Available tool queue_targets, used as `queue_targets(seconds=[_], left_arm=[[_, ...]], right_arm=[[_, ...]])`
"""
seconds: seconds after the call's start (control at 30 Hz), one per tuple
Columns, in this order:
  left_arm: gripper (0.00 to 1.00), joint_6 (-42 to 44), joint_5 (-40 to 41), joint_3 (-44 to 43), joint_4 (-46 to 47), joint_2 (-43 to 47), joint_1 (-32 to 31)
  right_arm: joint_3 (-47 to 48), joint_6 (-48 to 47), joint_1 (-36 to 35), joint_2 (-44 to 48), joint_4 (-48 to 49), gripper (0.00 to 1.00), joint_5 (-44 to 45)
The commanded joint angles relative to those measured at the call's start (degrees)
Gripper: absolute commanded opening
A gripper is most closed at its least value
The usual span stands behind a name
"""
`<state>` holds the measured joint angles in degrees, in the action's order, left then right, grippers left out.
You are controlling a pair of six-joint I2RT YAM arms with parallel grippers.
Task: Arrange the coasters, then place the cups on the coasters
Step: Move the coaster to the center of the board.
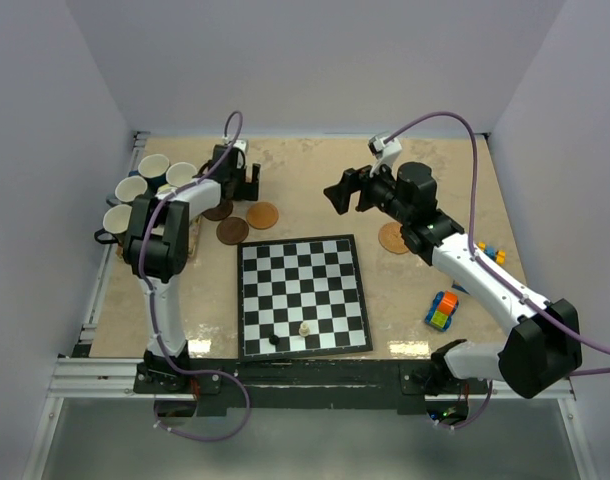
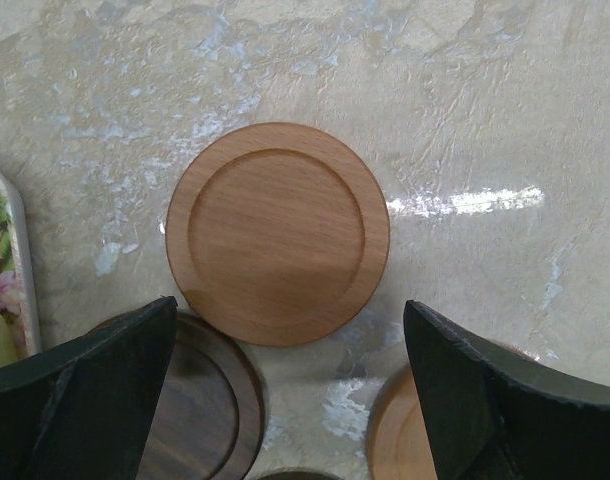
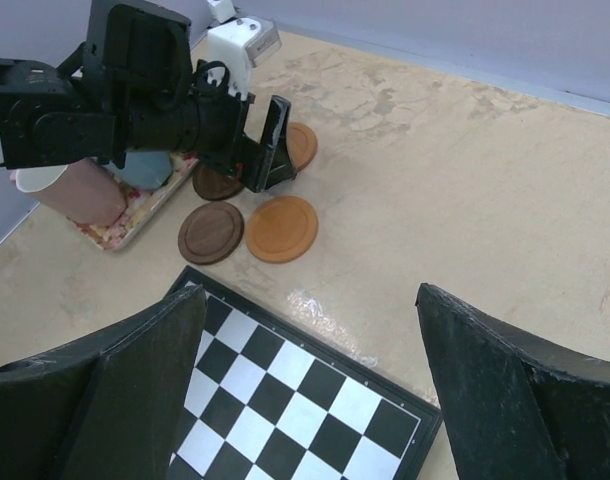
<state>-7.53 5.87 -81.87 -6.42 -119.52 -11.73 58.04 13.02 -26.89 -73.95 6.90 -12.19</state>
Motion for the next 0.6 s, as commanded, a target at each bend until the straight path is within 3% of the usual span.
queue_targets(seconds=[0.0,0.37,0.57], left_arm=[[1.0,2.1,0.4,-3.1,-0.3,-1.9,0.4],[1.0,3.7,-1.7,-6.5,-2.3,-6.5,0.8],[0.91,3.0,-1.7,-8.4,-3.9,-8.0,0.7]], right_arm=[[0.1,-0.2,-0.1,1.4,1.3,0.92,-2.0],[-0.1,0.4,-0.2,2.1,1.3,0.94,-2.4],[-0.3,0.9,-0.1,2.1,1.7,0.94,-2.7]])
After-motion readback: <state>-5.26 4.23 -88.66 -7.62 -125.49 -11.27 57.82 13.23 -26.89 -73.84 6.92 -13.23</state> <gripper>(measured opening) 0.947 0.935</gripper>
